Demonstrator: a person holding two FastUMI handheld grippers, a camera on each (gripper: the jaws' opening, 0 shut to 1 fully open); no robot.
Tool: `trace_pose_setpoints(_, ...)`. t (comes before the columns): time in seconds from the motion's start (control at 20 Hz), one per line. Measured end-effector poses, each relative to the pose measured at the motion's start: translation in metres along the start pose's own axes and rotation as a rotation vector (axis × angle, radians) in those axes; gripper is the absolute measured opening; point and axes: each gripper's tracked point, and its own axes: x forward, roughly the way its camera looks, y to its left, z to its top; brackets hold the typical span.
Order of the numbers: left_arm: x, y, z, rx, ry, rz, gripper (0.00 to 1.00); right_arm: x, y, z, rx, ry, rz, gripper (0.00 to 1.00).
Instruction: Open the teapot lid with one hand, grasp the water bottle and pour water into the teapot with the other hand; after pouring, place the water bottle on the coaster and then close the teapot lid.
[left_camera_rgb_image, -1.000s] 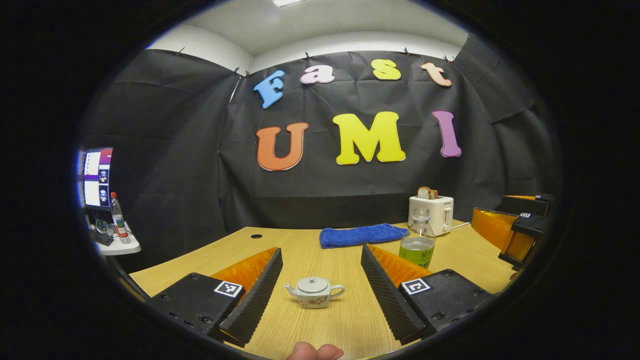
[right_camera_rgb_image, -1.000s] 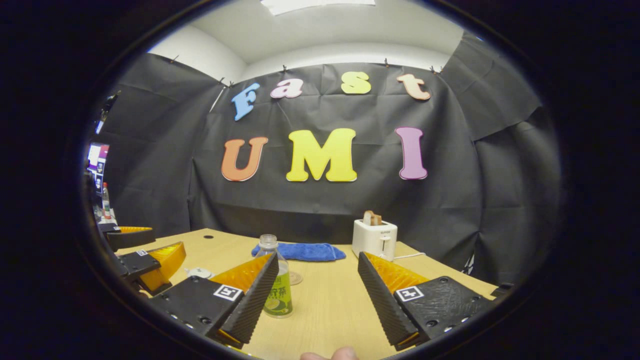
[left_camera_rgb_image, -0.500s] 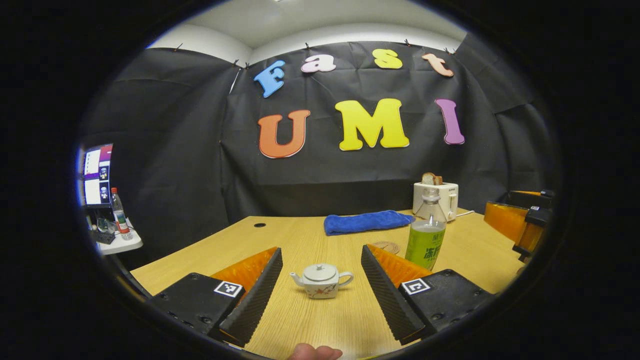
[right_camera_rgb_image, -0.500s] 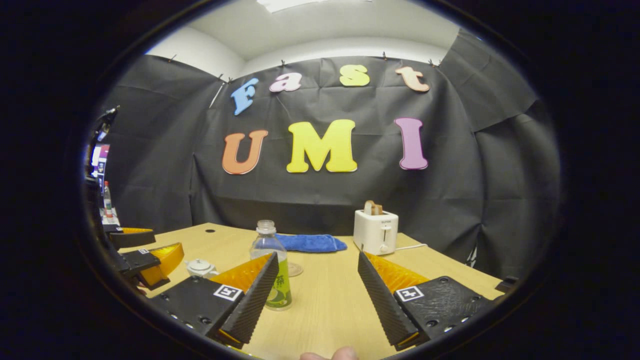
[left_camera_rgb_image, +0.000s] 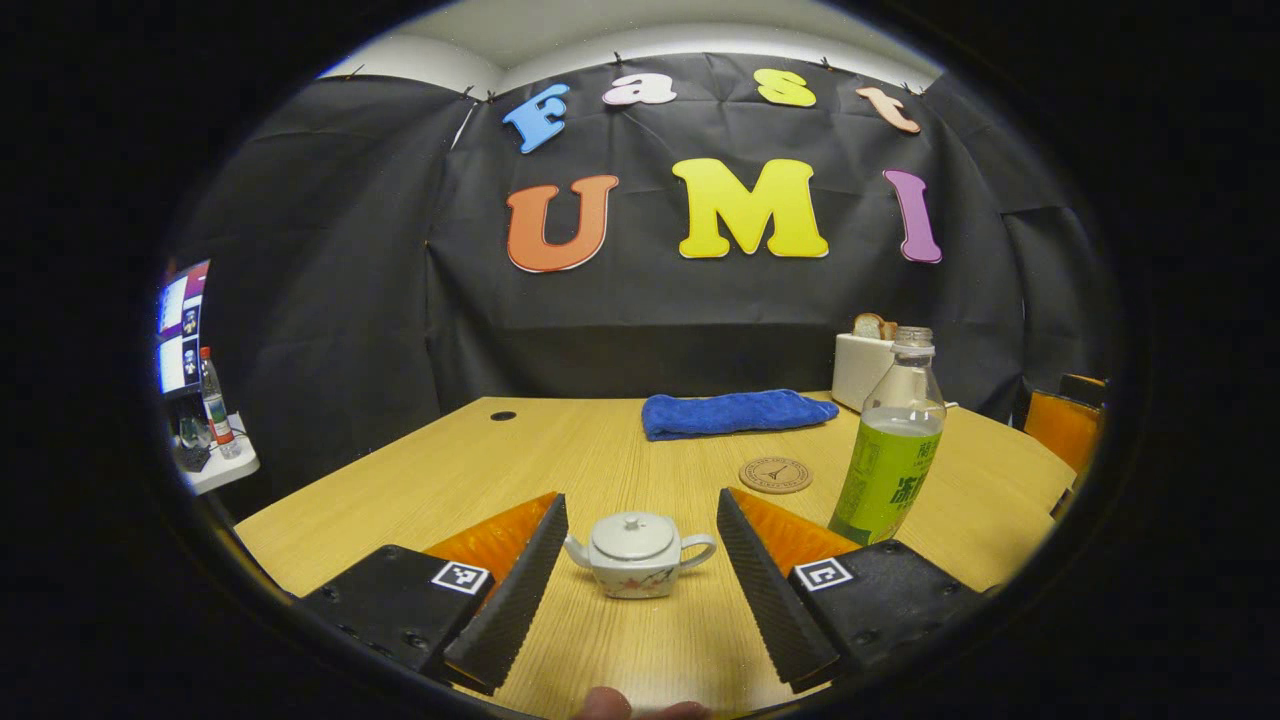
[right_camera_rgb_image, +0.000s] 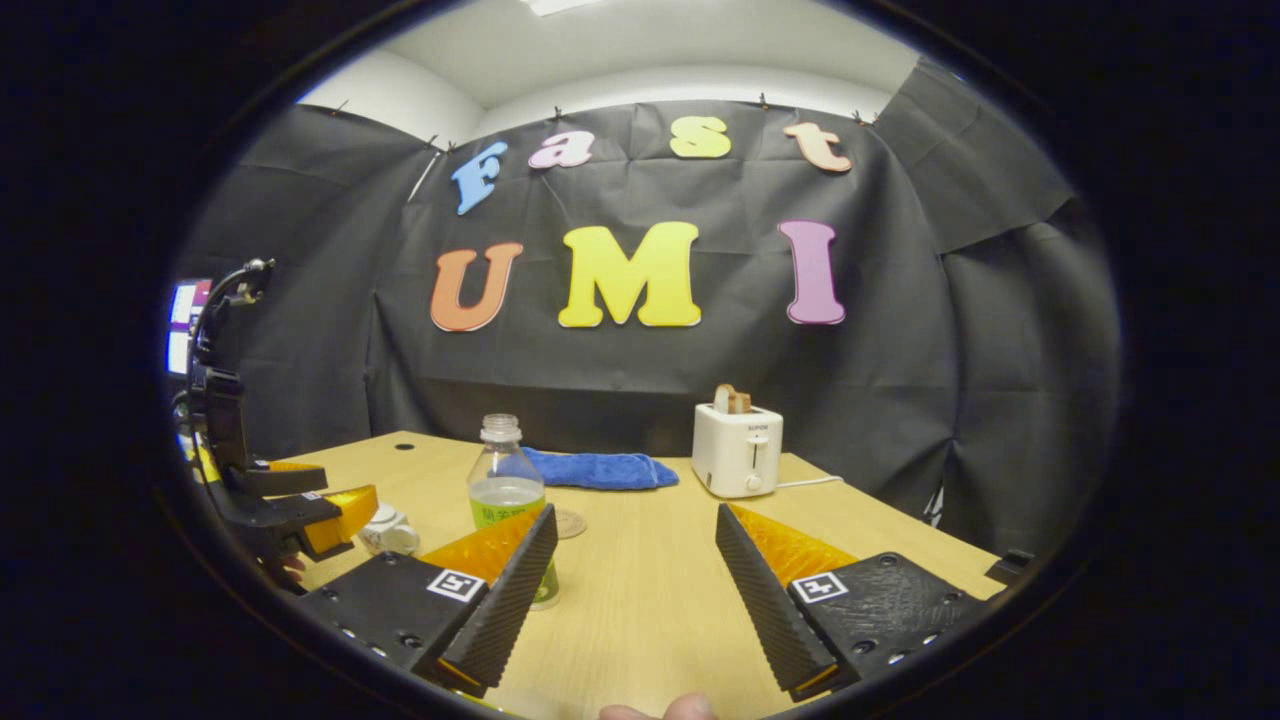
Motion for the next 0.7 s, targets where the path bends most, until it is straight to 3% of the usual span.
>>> trace_pose_setpoints(0.25, 0.022, 0.003, -0.012, -0.006, 0.055, -0.004, 0.83, 0.006, -0.008, -0.007, -0.005, 0.022, -0.021, 0.95)
trace_pose_setpoints(0.65, 0.039, 0.008, -0.023, 0.012, 0.104, 0.025, 0.51, 0.017, -0.014, -0.015, -0.003, 0.047, -0.035, 0.95)
trace_pose_setpoints(0.7, 0.040, 0.010, -0.023, 0.014, 0.101, 0.031, 0.43, 0.018, -0.013, -0.016, -0.007, 0.048, -0.033, 0.95)
